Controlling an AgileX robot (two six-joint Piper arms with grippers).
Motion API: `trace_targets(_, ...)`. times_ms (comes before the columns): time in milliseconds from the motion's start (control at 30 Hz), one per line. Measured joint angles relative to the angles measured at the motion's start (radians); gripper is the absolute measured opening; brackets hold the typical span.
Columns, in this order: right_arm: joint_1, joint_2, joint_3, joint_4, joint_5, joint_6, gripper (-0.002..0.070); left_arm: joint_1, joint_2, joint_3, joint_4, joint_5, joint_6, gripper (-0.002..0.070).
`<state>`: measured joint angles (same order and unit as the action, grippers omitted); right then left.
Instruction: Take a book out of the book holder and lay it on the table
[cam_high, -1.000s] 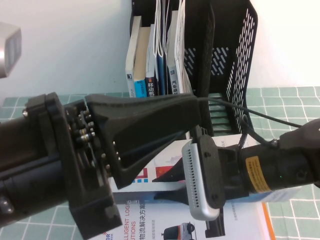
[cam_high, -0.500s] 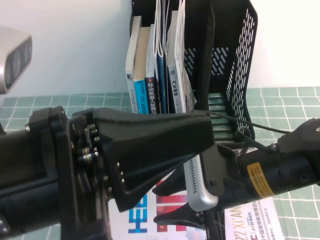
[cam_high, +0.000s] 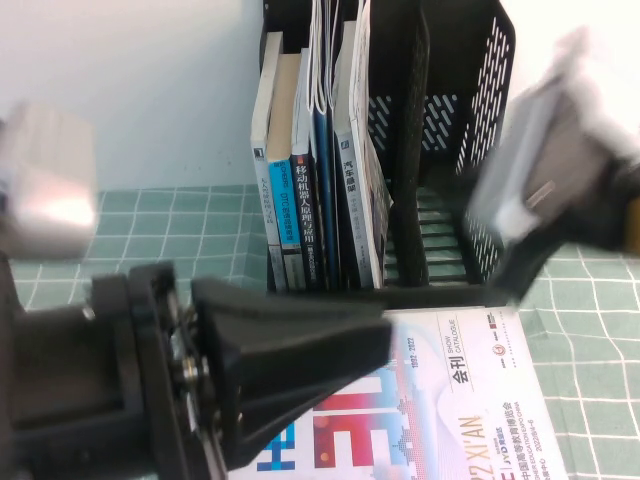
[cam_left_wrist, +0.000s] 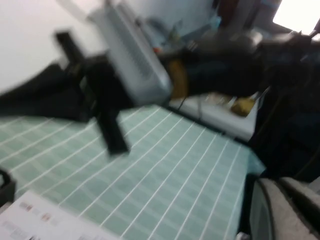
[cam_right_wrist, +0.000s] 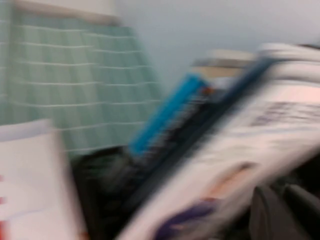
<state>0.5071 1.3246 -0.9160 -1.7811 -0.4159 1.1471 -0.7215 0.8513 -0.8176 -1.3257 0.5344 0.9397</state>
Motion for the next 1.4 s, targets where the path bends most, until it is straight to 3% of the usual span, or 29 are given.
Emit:
trace_targets(133, -0.124, -0.181, -0.004, 0.008, 0.215, -0.055, 0.0011, 0.000, -0.008, 0.000, 0.489, 0.010, -0.396, -0.0003)
trace_targets(333, -0.286, -0.403, -0.005, 0.026, 0.424, -0.165, 0.0000, 0.000, -0.008, 0.000, 1.255, 0.117, -1.018, -0.0003)
trace_targets(433, -0.332, -0.480, 0.024, 0.040, 0.534, -0.257, -0.0001, 0.000, -0.008, 0.000, 1.523, 0.155, -1.301, -0.0003)
trace_targets(533, -0.351, -0.543, 0.077, 0.151, 0.710, -0.388, -0.0001, 0.000, -0.008, 0.000, 1.705, 0.148, -1.510, -0.0003)
trace_targets(700, -0.358, -0.600, 0.182, 0.554, 0.909, -0.576, -0.0001, 0.000, -0.008, 0.046, 1.953, 0.014, -1.788, -0.0003)
trace_targets(933, -0.355, -0.641, 0.403, 1.244, 0.829, -0.840, -0.0002, 0.000, 0.027, 0.212, 2.223, -0.248, -2.236, -0.0003)
trace_targets(1067, -0.316, -0.650, 0.502, 1.831, 0.828, -1.296, -0.0002, 0.000, 0.071, 0.282, 2.262, -0.304, -2.385, -0.0003)
trace_targets(1233, -0.238, -0.647, 0.521, 2.490, 0.900, -1.903, -0.0002, 0.000, 0.090, 0.303, 2.270, -0.306, -2.442, -0.0003)
trace_targets(1400, -0.153, -0.545, 0.521, 2.845, 0.948, -2.259, -0.0002, 0.000, 0.112, 0.303, 2.274, -0.344, -2.474, -0.0003)
